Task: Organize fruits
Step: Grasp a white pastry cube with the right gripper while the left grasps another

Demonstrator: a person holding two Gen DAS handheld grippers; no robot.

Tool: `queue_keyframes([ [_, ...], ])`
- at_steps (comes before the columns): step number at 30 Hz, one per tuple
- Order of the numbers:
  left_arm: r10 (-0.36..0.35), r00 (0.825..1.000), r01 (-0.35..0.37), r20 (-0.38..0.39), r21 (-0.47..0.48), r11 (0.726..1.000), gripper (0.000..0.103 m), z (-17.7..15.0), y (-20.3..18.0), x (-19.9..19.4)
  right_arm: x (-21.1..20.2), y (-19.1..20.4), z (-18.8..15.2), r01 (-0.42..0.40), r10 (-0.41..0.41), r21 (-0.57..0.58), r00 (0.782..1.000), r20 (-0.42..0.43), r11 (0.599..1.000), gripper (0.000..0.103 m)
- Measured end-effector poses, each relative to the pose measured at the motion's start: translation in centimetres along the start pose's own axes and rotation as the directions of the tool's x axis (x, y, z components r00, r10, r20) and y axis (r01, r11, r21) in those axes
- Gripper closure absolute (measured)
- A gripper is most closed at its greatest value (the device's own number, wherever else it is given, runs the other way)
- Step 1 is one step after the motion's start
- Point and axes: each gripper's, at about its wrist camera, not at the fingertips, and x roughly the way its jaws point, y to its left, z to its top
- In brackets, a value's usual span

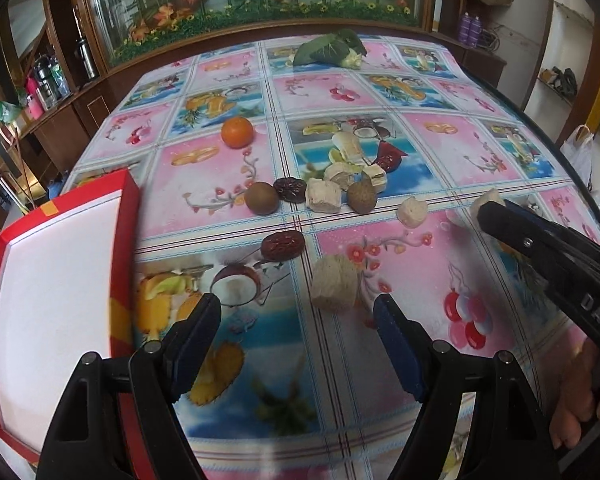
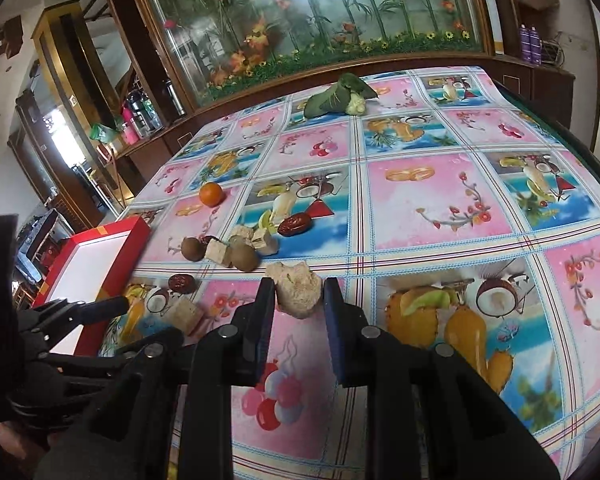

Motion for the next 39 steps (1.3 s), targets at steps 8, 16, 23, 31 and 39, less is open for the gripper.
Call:
queue_keyframes([
  [8, -0.061, 0.998, 0.061, -0.027, -0.031, 0.998, 0.059, 0.3, -0.1, 1.6, 0.4, 0.2, -0.1, -0.008, 0.008, -0.013, 1.000, -0.018, 1.000, 0.076],
  [16, -0.112, 0.994, 0.112, -0.010, -0.029, 0.993, 0.078, 0.0, 0.1, 1.1, 0.8, 0.2, -0.1, -0.011, 0.011, -0.016, 1.000, -0.023, 1.000, 0.076],
  [23, -0.121, 0.990, 0.126, 0.066, -0.077, 0.989, 0.078, -1.1, 2.8, -2.7, 0.8, 0.3, -0.1, -0.006, 0.006, -0.010, 1.000, -0.014, 1.000, 0.076],
  [31, -0.018, 0.986, 0.045, 0.164, -0.165, 0.985, 0.078, -3.5, 9.0, -7.4, 0.9, 5.6, -0.6, -0.053, 0.053, -0.096, 0.999, 0.002, 0.994, 0.076],
  [39, 0.184, 0.970, -0.126, 0.160, -0.315, 0.941, 0.078, -7.1, 17.0, -8.8, 2.5, 17.2, -2.1, -0.236, 0.216, -0.262, 0.971, -0.102, 0.936, 0.076],
])
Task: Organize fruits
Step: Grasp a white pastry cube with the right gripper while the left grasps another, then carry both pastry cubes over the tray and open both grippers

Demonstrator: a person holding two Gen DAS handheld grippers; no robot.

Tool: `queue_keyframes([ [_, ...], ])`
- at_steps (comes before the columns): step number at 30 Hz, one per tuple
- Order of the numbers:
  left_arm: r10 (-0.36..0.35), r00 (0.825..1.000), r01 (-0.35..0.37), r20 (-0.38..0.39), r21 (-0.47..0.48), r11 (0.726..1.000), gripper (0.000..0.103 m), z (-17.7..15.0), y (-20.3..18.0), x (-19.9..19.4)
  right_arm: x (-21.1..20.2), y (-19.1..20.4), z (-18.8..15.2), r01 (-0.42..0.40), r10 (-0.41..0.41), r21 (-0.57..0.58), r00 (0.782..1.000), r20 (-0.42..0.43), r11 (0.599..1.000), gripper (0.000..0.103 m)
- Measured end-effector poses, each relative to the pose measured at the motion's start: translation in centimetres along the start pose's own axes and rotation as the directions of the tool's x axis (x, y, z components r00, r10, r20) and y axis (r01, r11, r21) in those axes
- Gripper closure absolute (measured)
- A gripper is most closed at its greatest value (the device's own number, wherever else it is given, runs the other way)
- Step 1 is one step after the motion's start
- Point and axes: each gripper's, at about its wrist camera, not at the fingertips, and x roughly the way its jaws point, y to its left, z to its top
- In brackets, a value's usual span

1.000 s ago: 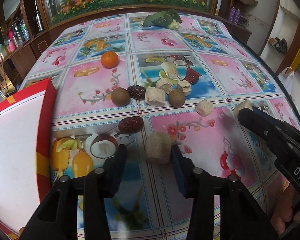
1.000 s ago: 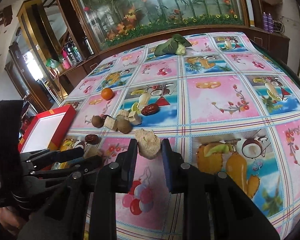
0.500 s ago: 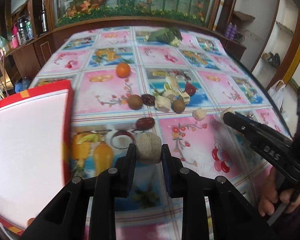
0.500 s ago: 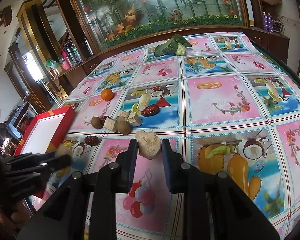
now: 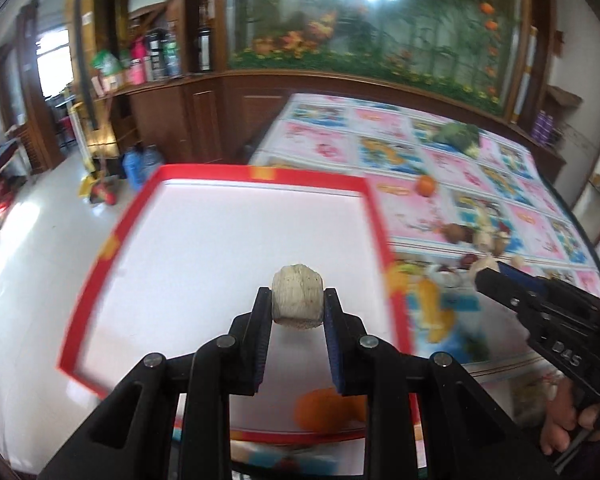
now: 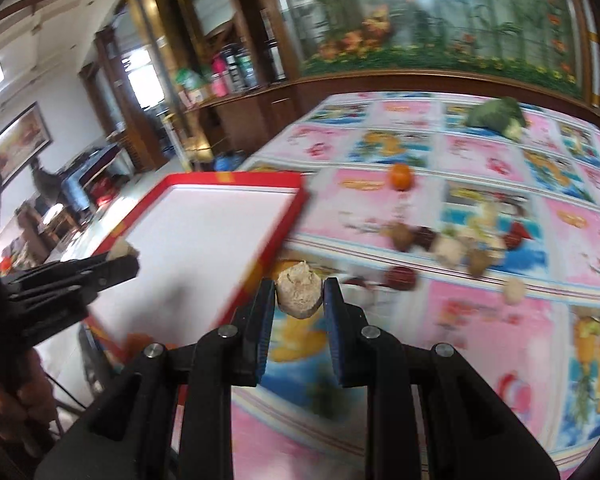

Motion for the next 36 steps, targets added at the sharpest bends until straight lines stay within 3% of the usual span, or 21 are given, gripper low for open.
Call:
queue_keyframes([
  [8, 0.073, 0.997, -0.075, -0.025, -0.082, 0.994, 0.078, -1.5, 5.2, 0.7, 4.6, 7.2, 0.2, -0.042, 0.030, -0.115, 0.994, -0.101, 0.992, 0.076],
  [22, 0.114, 0.992, -0.119, -0.061, -0.096, 0.988, 0.077, -2.8, 7.6, 1.8, 8.8, 10.0, 0.0, -0.022, -0.010, -0.127, 0.969, -0.248, 0.992, 0.076],
  [24, 0.126, 0.990, -0.131, -0.061, -0.093, 0.987, 0.072, -2.8, 7.6, 1.7, 9.0, 10.0, -0.1, -0.009, -0.025, -0.129, 0.965, -0.260, 0.992, 0.076],
  [26, 0.146, 0.987, -0.152, -0.062, -0.094, 0.984, 0.050, -2.9, 7.8, 1.6, 9.0, 10.1, -0.1, 0.001, -0.037, -0.138, 0.966, -0.256, 0.990, 0.076],
  [27, 0.156, 0.986, -0.161, -0.057, -0.097, 0.982, 0.046, -2.9, 7.9, 1.5, 8.8, 10.3, -0.1, 0.012, -0.049, -0.148, 0.969, -0.244, 0.989, 0.076],
  [33, 0.167, 0.985, -0.172, -0.049, -0.111, 0.979, 0.044, -2.9, 8.2, 1.0, 7.3, 11.2, 0.2, 0.061, -0.103, -0.228, 0.978, -0.181, 0.972, 0.074],
  [36, 0.174, 0.984, -0.178, -0.047, -0.107, 0.978, 0.040, -2.8, 8.0, 0.9, 6.0, 11.8, 0.2, 0.081, -0.119, -0.262, 0.984, -0.130, 0.961, 0.067],
])
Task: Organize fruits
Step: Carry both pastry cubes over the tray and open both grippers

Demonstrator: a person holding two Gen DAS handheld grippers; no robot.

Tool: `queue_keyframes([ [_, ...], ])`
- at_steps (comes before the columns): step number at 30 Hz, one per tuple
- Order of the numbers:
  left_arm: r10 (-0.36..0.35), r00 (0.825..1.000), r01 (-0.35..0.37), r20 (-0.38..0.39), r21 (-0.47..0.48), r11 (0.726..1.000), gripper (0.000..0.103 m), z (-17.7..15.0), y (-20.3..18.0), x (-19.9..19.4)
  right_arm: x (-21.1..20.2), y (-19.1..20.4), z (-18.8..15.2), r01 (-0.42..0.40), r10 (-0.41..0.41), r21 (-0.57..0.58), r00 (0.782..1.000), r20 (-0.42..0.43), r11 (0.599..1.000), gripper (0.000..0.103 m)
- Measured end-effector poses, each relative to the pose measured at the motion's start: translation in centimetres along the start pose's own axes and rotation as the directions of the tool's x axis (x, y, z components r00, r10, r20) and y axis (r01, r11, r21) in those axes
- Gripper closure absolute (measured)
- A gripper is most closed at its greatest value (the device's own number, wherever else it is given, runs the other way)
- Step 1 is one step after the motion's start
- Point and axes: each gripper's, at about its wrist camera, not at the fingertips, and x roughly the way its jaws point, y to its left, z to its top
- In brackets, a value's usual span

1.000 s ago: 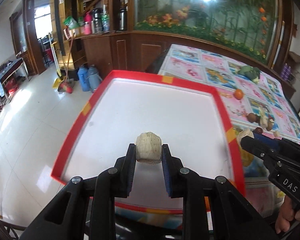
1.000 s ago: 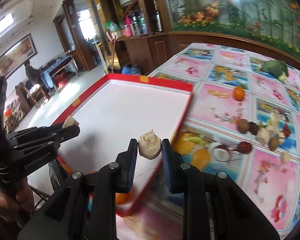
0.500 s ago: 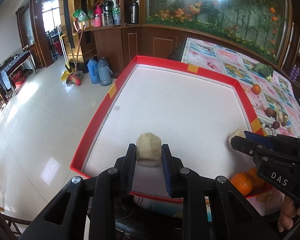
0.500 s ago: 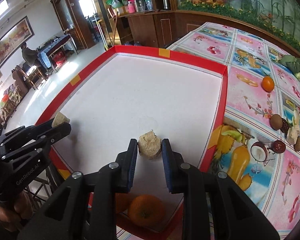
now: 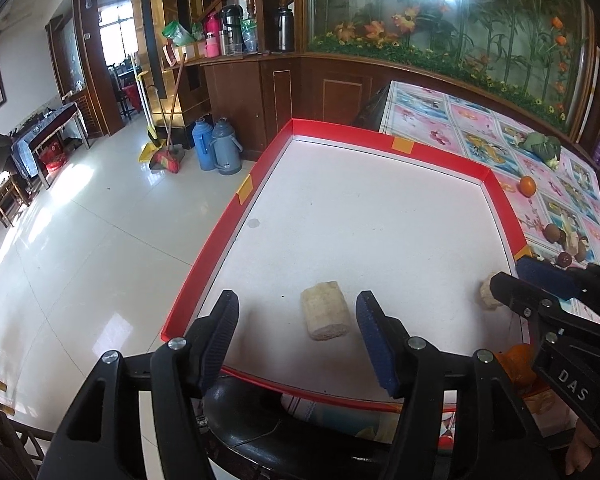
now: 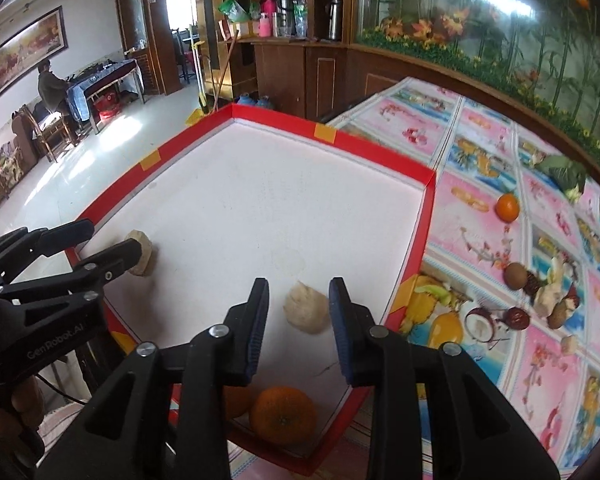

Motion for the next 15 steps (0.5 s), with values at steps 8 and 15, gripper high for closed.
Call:
queue_keyframes([
  [8, 0.006, 1.000, -0.006, 0.003, 0.029, 1.000, 0.039, 0.2, -1.3, -0.4, -2.2, -0.2, 0.0, 0.040, -0.037, -0.038, 0.997, 0.071, 0.998, 0.061],
  [15, 0.006, 1.000, -0.005, -0.003, 0.064, 0.998, 0.038, 0.2, -3.0, -0.7, -2.8, -2.0, -0.7, 0.049, -0.048, -0.011, 0.995, 0.083, 0.999, 0.058],
])
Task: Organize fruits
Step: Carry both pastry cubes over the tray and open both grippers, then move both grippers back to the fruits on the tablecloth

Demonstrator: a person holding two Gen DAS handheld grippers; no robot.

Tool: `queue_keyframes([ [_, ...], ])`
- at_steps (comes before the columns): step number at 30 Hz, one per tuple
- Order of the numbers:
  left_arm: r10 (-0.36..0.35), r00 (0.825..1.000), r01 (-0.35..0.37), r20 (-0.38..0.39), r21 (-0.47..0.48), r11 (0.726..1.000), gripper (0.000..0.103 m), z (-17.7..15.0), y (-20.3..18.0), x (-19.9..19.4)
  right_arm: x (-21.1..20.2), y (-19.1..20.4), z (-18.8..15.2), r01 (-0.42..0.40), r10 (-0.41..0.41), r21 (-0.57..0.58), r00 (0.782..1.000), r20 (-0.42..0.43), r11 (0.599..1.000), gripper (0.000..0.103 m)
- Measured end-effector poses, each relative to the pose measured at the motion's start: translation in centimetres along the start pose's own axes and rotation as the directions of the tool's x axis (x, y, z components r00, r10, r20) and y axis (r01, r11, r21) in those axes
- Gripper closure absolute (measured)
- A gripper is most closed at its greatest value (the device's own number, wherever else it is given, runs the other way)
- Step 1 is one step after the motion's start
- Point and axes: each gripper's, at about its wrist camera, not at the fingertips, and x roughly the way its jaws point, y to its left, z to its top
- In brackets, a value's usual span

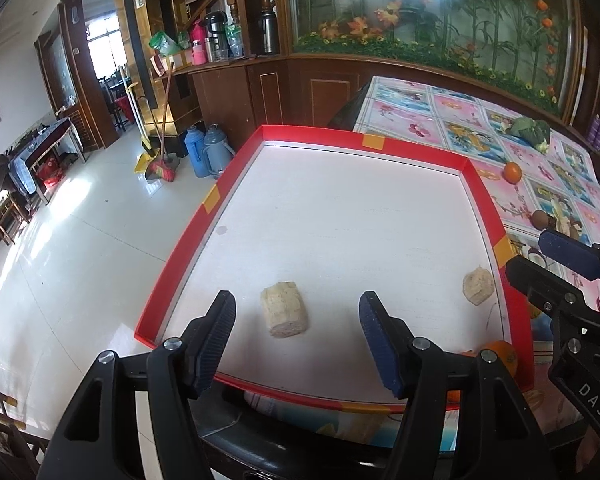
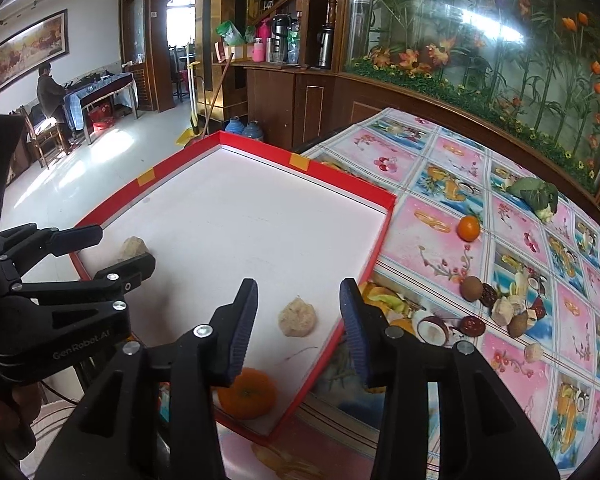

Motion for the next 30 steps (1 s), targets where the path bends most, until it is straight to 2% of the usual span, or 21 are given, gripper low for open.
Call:
queue_keyframes([
  [5, -0.001, 1.000, 0.001, 0.000, 0.028, 1.000, 0.035, 0.1, -1.3, -0.3, -0.1, -3.2, -1.2, 0.011, -0.010, 0.065, 1.000, -0.014, 0.998, 0.058],
  [9, -0.007, 1.000, 0.007, -0.010, 0.062, 0.998, 0.035, 0.2, -2.9, -0.2, 0.0, -7.1, -2.6, 0.050, -0.045, 0.134, 0.998, -0.040, 0.990, 0.058],
  [18, -0.069, 0.998, 0.067, 0.002, 0.183, 0.981, 0.035, 1.4, -8.4, -1.1, -1.0, -17.7, -6.4, 0.172, -0.146, 0.305, 0.984, -0.105, 0.937, 0.058],
  [21, -0.102, 0.995, 0.097, 0.012, 0.228, 0.969, 0.035, 2.0, -10.6, -1.6, -1.1, -20.4, -7.0, 0.156, -0.124, 0.351, 0.986, -0.110, 0.923, 0.058],
  [24, -0.149, 0.989, 0.141, 0.010, 0.268, 0.953, 0.034, 2.5, -12.9, -1.9, -0.7, -21.9, -6.9, 0.101, -0.068, 0.393, 0.993, -0.099, 0.914, 0.058],
  [28, -0.194, 0.981, 0.188, -0.011, 0.305, 0.934, 0.034, 2.8, -15.5, -1.8, 0.7, -22.2, -5.9, 0.032, 0.005, 0.411, 0.996, -0.088, 0.911, 0.058],
  [30, -0.201, 0.979, 0.196, -0.019, 0.318, 0.928, 0.034, 2.9, -16.2, -1.7, 1.5, -22.2, -5.5, 0.041, 0.001, 0.401, 0.995, -0.104, 0.915, 0.058],
])
